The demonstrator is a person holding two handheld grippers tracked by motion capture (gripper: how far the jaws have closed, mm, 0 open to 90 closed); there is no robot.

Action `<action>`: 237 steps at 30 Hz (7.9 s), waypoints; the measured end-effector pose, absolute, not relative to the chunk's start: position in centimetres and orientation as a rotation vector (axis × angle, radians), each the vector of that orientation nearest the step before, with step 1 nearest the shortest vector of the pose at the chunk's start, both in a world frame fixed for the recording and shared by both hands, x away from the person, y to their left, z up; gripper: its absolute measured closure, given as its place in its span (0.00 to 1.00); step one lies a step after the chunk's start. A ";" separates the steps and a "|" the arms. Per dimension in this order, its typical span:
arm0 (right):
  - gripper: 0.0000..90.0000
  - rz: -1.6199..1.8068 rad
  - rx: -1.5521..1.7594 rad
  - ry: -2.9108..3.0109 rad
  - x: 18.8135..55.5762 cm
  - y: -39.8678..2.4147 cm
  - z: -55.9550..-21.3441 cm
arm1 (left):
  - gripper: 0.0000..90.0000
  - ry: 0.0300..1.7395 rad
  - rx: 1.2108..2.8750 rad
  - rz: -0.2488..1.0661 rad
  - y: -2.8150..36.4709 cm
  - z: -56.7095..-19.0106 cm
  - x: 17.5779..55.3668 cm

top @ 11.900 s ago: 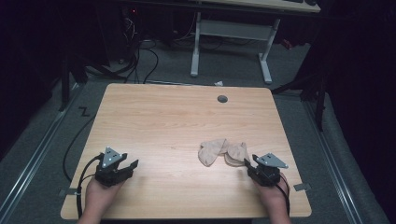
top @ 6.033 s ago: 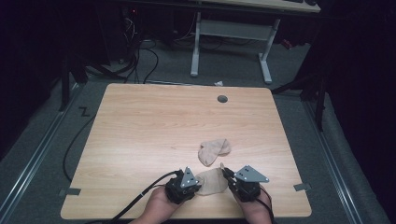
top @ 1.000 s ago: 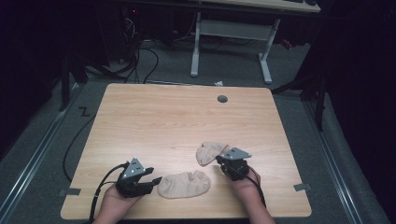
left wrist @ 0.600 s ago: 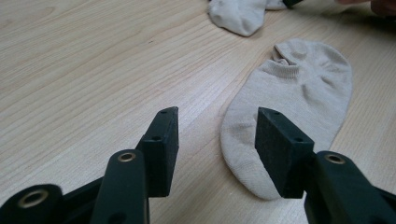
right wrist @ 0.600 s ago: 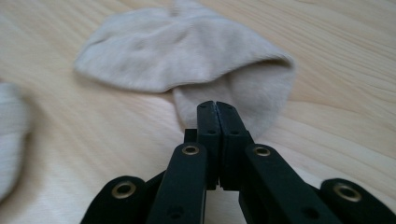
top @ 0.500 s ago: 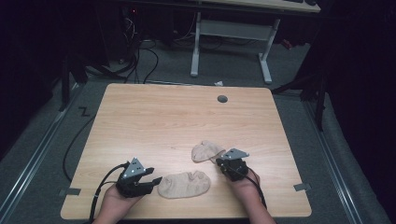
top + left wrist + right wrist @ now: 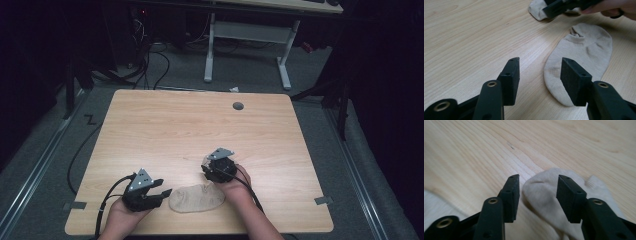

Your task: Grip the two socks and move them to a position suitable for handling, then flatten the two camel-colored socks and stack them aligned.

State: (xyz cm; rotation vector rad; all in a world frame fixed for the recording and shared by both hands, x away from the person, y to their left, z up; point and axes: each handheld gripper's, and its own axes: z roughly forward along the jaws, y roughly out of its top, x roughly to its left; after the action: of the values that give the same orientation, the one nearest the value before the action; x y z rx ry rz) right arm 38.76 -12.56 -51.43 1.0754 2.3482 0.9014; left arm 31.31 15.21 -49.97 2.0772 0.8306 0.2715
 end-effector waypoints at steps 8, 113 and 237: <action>0.95 0.844 1.052 2.339 39.5 -12.2 -52.2 | 0.56 0.822 2.080 0.275 15.3 -50.0 31.0; 0.98 0.842 1.293 2.190 37.2 -22.9 -52.4 | 0.61 0.865 2.090 0.291 15.0 -51.1 32.2; 0.96 1.070 0.962 2.207 29.3 -19.1 -48.9 | 0.96 0.823 2.038 0.341 12.0 -48.9 30.4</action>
State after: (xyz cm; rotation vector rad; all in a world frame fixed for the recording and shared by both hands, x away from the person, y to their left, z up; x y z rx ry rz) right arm 29.29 -19.13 -48.93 0.9622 2.2070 1.0700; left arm 30.44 12.02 -48.87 2.0375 0.8230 0.3406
